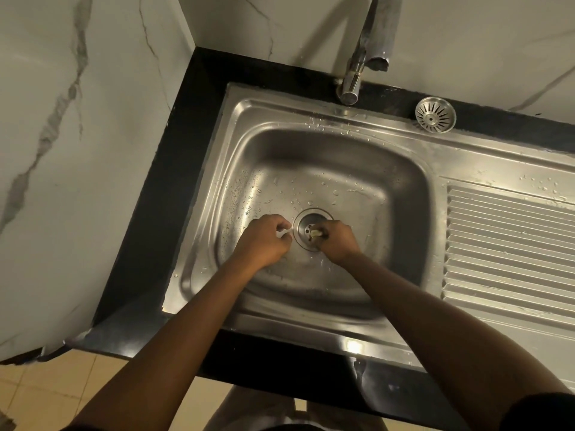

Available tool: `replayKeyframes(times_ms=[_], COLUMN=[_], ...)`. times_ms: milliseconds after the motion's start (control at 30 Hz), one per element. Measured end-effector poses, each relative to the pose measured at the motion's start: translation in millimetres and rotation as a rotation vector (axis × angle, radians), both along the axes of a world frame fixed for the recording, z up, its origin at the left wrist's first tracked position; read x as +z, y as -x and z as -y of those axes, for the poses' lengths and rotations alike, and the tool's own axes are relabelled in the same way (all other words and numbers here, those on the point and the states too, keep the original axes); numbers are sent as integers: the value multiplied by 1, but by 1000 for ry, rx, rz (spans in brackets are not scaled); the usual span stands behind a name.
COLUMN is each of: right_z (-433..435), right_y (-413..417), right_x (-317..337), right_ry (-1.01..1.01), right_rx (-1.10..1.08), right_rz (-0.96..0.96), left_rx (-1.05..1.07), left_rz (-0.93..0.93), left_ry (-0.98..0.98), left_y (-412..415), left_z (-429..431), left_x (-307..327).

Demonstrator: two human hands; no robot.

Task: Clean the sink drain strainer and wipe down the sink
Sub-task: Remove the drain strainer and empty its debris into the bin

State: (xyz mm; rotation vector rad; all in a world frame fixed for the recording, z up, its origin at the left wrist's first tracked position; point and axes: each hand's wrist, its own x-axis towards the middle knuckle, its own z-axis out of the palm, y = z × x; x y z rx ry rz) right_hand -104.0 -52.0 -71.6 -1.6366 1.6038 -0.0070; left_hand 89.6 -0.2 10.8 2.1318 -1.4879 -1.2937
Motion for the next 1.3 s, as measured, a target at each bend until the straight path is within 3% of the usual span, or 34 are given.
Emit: replayKeyframes(times_ms=[200,400,900,1300], right_z=[-6,-33,-122,-219], right_y=[14,20,21,-57], right_x=[45,111,195,191], right_ry=[-60,-73,-165,-290], right_rx=[-394,-419,-67,278], right_rz=[314,513,724,659], left_rx=[-31,-10,409,746], left_rz=[-5,-18,-54,88], left_ry=[38,79,290,320], left_y=[0,3,32,1], left_z=[-10,-39,-180,-327], left_x=[18,44,94,103])
